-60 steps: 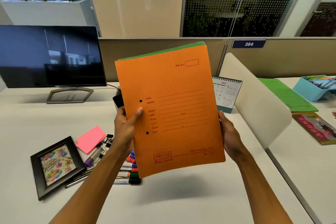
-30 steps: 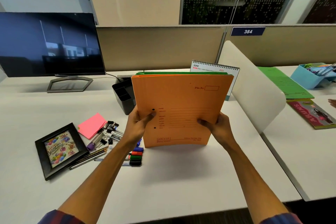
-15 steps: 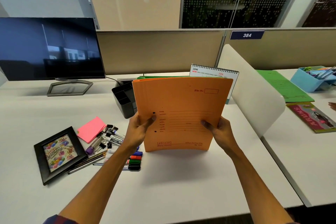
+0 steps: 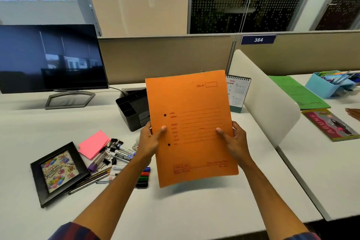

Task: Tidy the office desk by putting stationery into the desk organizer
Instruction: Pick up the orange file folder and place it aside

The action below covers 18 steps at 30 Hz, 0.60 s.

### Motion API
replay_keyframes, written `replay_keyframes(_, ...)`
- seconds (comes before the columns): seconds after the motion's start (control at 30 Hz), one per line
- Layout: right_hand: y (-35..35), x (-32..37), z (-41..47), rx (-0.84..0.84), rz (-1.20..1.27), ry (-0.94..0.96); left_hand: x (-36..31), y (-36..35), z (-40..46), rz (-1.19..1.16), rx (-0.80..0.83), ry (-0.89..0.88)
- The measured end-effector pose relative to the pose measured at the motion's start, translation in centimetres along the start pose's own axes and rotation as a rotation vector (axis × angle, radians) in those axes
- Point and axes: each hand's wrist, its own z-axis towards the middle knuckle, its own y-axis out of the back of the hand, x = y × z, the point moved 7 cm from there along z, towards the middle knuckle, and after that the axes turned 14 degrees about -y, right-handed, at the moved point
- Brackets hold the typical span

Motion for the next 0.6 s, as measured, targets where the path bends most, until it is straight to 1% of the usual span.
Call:
replay_keyframes(0.13,1.4,-1.5,1.2,-0.026,-0.058,-0.097,1.6,-1.1,0.7,0.019,0.015,0.121)
replay_keyframes(0.27,3.1,-3.5,2.3,-0.025,-0.062,-0.2,3.0,-2.9,0.4,0.011,0.069,0.221)
replay_keyframes(0.37,4.3,-4.8,2.8,-0.017,-0.067,-0.279,4.0,-4.3,-0.1,0.032,0.109,0.246)
replay_keyframes(0.5,5.9,-6.7,3.8,-0.026,-0.108,-0.378,5.7,-6.5,-1.0,0.122,0.153,0.262)
replay_keyframes(0.6,7.3,-8.2,4.6,-0.06,-0.161,-0.421,6.9,-8.2,-1.4,0.16,0.168,0.27)
